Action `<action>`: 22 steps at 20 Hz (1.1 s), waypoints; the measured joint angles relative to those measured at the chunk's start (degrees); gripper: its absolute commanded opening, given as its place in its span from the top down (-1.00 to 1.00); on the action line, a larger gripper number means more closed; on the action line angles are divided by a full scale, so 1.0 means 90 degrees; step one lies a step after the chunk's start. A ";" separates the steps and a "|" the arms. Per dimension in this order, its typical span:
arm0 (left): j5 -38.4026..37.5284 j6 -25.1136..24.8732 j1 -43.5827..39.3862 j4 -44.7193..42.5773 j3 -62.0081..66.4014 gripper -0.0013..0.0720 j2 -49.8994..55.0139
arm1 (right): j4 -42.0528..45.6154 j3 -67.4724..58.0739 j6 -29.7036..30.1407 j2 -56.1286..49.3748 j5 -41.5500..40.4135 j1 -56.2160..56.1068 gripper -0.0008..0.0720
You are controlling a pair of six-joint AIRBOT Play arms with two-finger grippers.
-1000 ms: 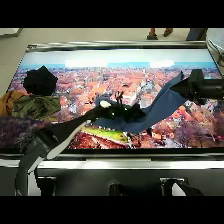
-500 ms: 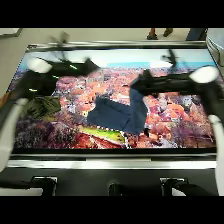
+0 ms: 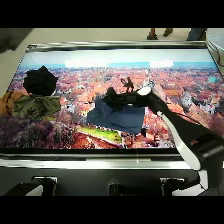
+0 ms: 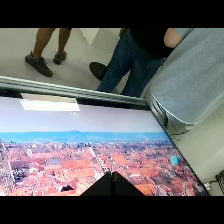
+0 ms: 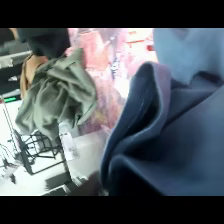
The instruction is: Fold the shirts.
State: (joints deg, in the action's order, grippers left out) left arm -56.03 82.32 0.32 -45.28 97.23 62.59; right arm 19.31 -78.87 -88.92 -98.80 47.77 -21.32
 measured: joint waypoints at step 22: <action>-0.0299 0.0019 0.0058 -0.0641 -0.0685 0.88 -0.0338 | 0.3242 0.1950 -0.0299 0.0818 0.1547 0.2616 -0.22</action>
State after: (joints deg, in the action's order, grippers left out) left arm -58.72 82.50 0.84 -51.05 91.07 59.55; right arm 48.49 -61.32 -91.61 -91.44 61.69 2.22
